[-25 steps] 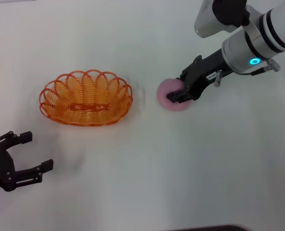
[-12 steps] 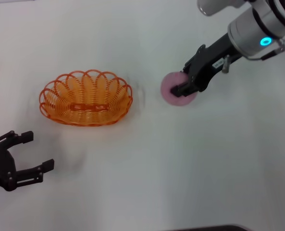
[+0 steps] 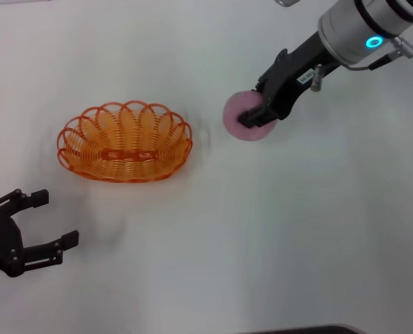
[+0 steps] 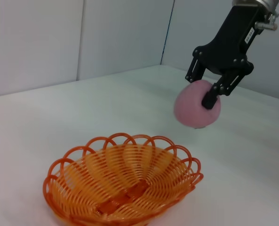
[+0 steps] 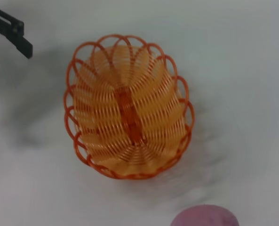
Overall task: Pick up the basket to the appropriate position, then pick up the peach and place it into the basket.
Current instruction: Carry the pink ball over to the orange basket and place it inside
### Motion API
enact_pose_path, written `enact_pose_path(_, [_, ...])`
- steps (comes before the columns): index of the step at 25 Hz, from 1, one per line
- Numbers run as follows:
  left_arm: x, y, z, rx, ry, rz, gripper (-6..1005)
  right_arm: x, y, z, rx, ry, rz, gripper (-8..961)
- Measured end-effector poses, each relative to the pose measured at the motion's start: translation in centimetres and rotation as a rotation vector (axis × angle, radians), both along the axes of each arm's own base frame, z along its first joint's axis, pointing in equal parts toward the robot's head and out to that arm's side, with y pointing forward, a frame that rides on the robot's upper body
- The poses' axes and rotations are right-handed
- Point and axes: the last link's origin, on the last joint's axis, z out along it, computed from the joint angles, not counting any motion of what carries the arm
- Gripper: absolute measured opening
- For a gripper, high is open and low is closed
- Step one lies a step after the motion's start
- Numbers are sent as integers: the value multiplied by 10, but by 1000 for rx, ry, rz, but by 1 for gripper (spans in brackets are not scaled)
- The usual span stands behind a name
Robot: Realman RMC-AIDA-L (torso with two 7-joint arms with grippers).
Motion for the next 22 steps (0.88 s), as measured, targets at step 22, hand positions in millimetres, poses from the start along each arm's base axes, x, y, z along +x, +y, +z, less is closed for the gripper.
enact_pose_path(22, [1,0,1,5,-6,-2,934,-49,-7,-46,-31,176,177,511])
